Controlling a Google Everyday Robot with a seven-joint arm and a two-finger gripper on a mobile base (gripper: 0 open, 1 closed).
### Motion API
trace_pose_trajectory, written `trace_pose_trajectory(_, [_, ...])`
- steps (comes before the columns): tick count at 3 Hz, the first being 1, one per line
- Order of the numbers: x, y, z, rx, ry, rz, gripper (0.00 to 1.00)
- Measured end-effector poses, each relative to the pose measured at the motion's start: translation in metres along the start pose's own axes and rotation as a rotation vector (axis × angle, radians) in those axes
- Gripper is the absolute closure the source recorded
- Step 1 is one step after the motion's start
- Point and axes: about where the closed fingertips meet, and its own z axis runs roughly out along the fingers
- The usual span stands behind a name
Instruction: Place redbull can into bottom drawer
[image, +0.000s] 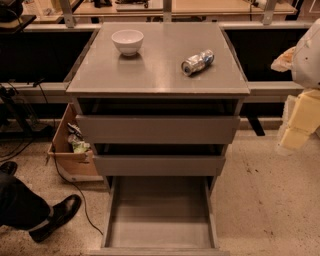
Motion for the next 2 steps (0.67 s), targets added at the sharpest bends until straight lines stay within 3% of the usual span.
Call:
trace_pose_trajectory(1, [0.000,0.000,0.000,0.000,0.000,0.000,0.00])
trace_pose_trajectory(2, [-0.014,-0.023,0.014,0.030,-0.054,0.013,0.00])
